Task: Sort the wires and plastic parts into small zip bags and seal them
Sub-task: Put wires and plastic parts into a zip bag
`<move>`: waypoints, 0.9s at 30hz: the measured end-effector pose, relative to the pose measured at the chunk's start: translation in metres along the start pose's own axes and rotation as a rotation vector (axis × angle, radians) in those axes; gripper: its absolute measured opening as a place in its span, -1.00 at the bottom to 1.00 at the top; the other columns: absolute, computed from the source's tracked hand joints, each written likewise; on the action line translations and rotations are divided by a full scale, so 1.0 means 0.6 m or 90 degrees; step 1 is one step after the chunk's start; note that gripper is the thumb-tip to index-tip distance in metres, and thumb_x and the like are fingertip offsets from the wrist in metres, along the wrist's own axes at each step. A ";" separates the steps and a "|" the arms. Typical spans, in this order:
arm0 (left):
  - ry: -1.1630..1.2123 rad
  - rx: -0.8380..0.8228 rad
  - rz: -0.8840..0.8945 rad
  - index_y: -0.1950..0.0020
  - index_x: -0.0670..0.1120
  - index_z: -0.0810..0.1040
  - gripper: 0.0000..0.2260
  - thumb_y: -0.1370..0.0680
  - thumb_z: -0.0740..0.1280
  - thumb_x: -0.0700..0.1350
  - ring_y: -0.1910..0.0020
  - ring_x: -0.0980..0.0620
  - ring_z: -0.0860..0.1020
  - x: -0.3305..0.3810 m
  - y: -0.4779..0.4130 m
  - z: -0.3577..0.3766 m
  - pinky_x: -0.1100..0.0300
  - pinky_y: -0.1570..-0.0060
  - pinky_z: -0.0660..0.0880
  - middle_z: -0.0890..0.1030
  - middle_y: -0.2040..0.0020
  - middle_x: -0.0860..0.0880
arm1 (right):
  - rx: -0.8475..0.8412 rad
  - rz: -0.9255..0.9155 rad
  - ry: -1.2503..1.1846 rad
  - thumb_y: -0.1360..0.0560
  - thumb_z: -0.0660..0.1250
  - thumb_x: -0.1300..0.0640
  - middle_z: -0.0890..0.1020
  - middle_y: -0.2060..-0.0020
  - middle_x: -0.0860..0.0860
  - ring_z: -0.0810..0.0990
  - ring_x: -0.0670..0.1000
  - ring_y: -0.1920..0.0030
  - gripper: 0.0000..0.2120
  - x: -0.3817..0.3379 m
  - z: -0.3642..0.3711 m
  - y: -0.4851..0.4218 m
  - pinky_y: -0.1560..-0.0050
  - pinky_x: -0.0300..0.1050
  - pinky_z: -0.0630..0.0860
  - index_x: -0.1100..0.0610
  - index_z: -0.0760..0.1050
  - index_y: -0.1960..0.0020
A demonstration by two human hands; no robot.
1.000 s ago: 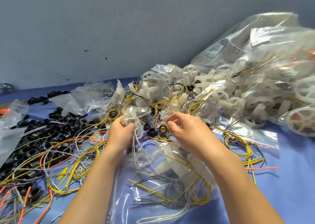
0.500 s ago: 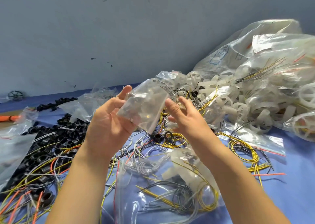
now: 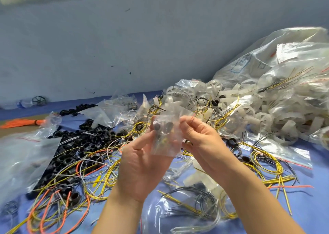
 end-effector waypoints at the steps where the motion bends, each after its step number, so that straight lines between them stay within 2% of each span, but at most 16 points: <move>1: -0.018 -0.004 0.010 -0.07 -0.13 0.62 -0.84 -0.56 0.29 -0.23 -0.12 -0.08 0.60 0.006 0.005 0.003 0.04 -0.21 0.46 0.64 -0.13 -0.14 | 0.002 -0.002 0.005 -0.48 0.31 0.11 0.62 0.10 0.07 0.56 -0.01 0.12 -0.76 0.001 0.001 0.001 0.10 -0.13 0.54 0.22 0.51 -0.09; 2: -0.035 -0.008 0.018 -0.14 -0.12 0.56 -0.82 -0.55 0.30 -0.24 -0.15 -0.09 0.58 0.011 0.007 0.006 0.03 -0.22 0.46 0.62 -0.15 -0.15 | 0.006 -0.002 0.005 -0.52 0.29 0.13 0.61 0.08 0.10 0.56 -0.01 0.12 -0.74 0.004 0.002 0.001 0.09 -0.13 0.54 0.25 0.50 -0.14; 5: -0.048 -0.030 0.015 -0.34 -0.08 0.31 -0.53 -0.48 0.36 -0.28 -0.17 -0.13 0.56 0.014 0.012 0.013 0.03 -0.21 0.48 0.56 -0.19 -0.19 | 0.009 0.009 -0.010 -0.55 0.28 0.14 0.63 0.00 0.16 0.58 0.04 0.08 -0.72 0.017 0.009 0.001 0.08 -0.11 0.52 0.28 0.50 -0.19; 7: -0.057 -0.059 0.002 -0.40 -0.11 0.26 -0.42 -0.44 0.40 -0.31 -0.09 -0.11 0.60 0.006 0.015 0.023 0.06 -0.11 0.53 0.58 -0.15 -0.21 | -0.016 0.024 -0.032 -0.54 0.31 0.19 0.67 -0.06 0.17 0.63 0.06 0.03 -0.74 0.029 0.021 0.001 0.07 -0.07 0.57 0.28 0.55 -0.17; 8: -0.063 -0.074 -0.009 -0.42 -0.15 0.26 -0.40 -0.43 0.41 -0.31 -0.04 -0.10 0.61 0.002 0.016 0.028 0.08 -0.05 0.55 0.59 -0.12 -0.21 | -0.037 0.031 -0.050 -0.49 0.35 0.21 0.69 -0.02 0.14 0.66 0.04 0.05 -0.77 0.035 0.029 0.002 0.09 -0.10 0.61 0.24 0.60 -0.13; 11: -0.096 -0.095 -0.043 -0.46 -0.27 0.24 -0.42 -0.47 0.36 -0.32 0.03 -0.05 0.59 -0.012 0.015 0.038 0.15 0.03 0.55 0.57 -0.06 -0.20 | -0.079 0.050 -0.114 -0.33 0.47 0.25 0.69 0.16 0.10 0.66 -0.02 0.20 -0.82 0.042 0.050 0.005 0.22 -0.21 0.62 0.12 0.68 0.07; 13: -0.126 -0.058 -0.053 -0.40 -0.28 0.34 -0.52 -0.49 0.32 -0.34 0.02 -0.05 0.60 -0.014 0.009 0.029 0.15 0.05 0.57 0.55 -0.10 -0.21 | -0.061 0.041 -0.151 -0.31 0.46 0.26 0.66 0.21 0.06 0.64 -0.03 0.23 -0.83 0.039 0.046 0.003 0.26 -0.22 0.60 0.04 0.68 0.15; 16: -0.202 0.030 -0.046 -0.09 -0.22 0.52 -0.77 -0.45 0.41 -0.34 0.07 -0.06 0.65 -0.013 0.001 0.009 0.14 0.12 0.62 0.61 -0.02 -0.22 | -0.030 0.019 -0.175 -0.30 0.46 0.10 0.67 0.10 0.04 0.65 -0.02 0.11 -0.88 0.032 0.036 0.002 0.10 -0.16 0.60 -0.01 0.67 0.16; 17: -0.246 0.060 -0.049 -0.05 -0.22 0.54 -0.78 -0.44 0.42 -0.32 0.10 -0.06 0.66 -0.014 0.001 0.004 0.16 0.15 0.62 0.64 0.01 -0.23 | -0.030 0.017 -0.181 -0.31 0.45 0.08 0.67 0.05 0.05 0.64 0.01 0.06 -0.87 0.031 0.035 0.003 0.03 -0.12 0.60 0.00 0.66 0.14; 20: -0.461 0.151 -0.052 -0.07 -0.22 0.53 -0.63 -0.35 0.49 -0.10 0.17 0.00 0.66 -0.011 0.004 -0.014 0.21 0.26 0.58 0.68 0.04 -0.25 | -0.038 0.041 -0.216 -0.38 0.38 0.11 0.63 -0.19 0.06 0.59 0.07 -0.16 -0.70 0.038 0.035 0.004 -0.23 0.07 0.50 0.06 0.58 -0.11; 21: -0.528 0.172 -0.055 -0.09 -0.18 0.54 -0.54 -0.30 0.51 0.01 0.18 0.01 0.65 -0.010 0.007 -0.018 0.20 0.27 0.55 0.68 0.01 -0.24 | -0.047 0.041 -0.212 -0.41 0.34 0.09 0.59 -0.26 0.06 0.54 0.07 -0.24 -0.68 0.036 0.038 0.006 -0.31 0.15 0.42 0.06 0.55 -0.16; 22: -0.568 0.181 -0.059 -0.11 -0.15 0.55 -0.48 -0.26 0.51 0.10 0.17 0.04 0.63 -0.012 0.009 -0.020 0.20 0.28 0.53 0.67 -0.03 -0.22 | -0.059 0.034 -0.194 -0.42 0.32 0.07 0.57 -0.30 0.07 0.50 0.07 -0.28 -0.73 0.032 0.042 0.007 -0.34 0.21 0.37 0.01 0.57 -0.11; 23: -0.579 0.179 -0.068 -0.14 -0.12 0.57 -0.47 -0.28 0.50 0.13 0.16 0.06 0.62 -0.016 0.012 -0.020 0.21 0.29 0.52 0.67 -0.04 -0.18 | -0.072 0.024 -0.163 -0.43 0.31 0.05 0.55 -0.30 0.11 0.48 0.08 -0.28 -0.80 0.026 0.048 0.010 -0.32 0.25 0.34 -0.05 0.62 -0.02; 25: -0.522 0.137 -0.100 -0.13 -0.12 0.61 -0.60 -0.38 0.47 0.07 0.16 0.10 0.62 -0.030 0.015 -0.010 0.25 0.33 0.52 0.68 0.01 -0.11 | -0.088 0.012 -0.098 -0.39 0.34 0.02 0.52 -0.27 0.23 0.53 0.11 -0.28 -0.84 0.018 0.055 0.016 -0.26 0.32 0.34 -0.11 0.66 0.09; 27: -0.450 0.097 -0.137 -0.09 -0.13 0.63 -0.71 -0.46 0.43 0.01 0.14 0.11 0.62 -0.046 0.019 0.001 0.22 0.31 0.55 0.67 0.05 -0.06 | -0.062 0.019 -0.075 -0.34 0.34 0.01 0.55 -0.23 0.19 0.54 0.13 -0.29 -0.74 0.023 0.046 0.019 -0.21 0.28 0.44 -0.02 0.66 0.00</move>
Point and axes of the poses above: each hand's wrist, its own y-axis away from the middle knuckle, its own z-axis out of the palm, x = y × z, the point moved 10 cm from there along -y, towards the middle knuckle
